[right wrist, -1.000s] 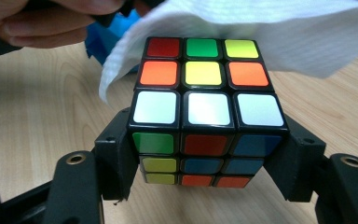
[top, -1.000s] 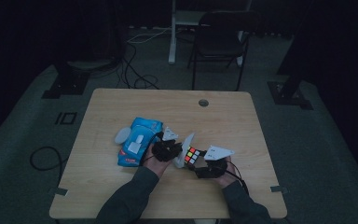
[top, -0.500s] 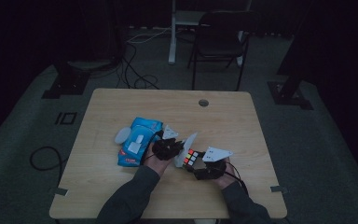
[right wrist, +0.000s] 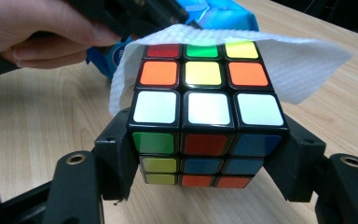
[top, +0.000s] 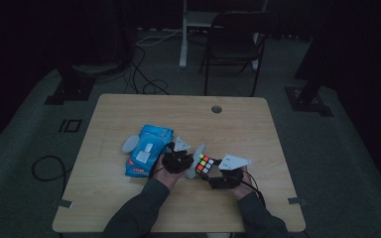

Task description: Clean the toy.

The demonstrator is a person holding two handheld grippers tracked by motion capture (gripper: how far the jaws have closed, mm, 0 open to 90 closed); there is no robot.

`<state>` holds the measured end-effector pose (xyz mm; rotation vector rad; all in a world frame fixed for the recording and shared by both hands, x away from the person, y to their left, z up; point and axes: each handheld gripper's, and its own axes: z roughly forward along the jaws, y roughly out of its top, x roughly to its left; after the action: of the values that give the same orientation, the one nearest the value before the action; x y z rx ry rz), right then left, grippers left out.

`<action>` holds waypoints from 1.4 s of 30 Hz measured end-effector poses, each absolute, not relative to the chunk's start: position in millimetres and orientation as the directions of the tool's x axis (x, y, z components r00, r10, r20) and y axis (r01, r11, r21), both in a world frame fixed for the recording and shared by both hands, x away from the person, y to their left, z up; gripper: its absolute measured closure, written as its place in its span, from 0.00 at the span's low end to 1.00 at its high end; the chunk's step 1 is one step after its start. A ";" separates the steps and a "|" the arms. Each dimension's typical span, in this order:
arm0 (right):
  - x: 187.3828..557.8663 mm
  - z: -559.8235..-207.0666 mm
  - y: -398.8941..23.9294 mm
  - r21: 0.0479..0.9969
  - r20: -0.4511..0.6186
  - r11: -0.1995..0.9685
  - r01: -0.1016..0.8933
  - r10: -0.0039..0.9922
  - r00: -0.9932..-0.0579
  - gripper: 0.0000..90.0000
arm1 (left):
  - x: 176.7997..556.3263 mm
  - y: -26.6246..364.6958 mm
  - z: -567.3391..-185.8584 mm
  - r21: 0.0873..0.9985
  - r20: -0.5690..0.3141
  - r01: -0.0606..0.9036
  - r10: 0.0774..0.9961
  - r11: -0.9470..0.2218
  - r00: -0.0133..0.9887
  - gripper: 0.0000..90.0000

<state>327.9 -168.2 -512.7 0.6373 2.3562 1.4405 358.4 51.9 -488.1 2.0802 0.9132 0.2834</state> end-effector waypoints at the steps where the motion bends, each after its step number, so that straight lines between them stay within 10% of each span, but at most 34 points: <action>1: 328.1 -512.4 -168.7 0.895 -0.027 0.392 0.211 0.521 -0.853 0.39 | 358.0 52.2 -488.9 0.765 -0.116 0.510 0.695 -0.393 0.709 0.96; 42: 334.5 -513.2 -170.8 0.883 -0.006 0.373 0.284 0.615 -0.789 0.39 | 335.3 63.6 -480.6 0.798 -0.129 0.489 0.693 -0.352 0.710 0.96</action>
<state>334.5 -170.8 -513.2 0.7872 2.3038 1.3823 335.3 63.6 -480.6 2.0232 0.9018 0.2892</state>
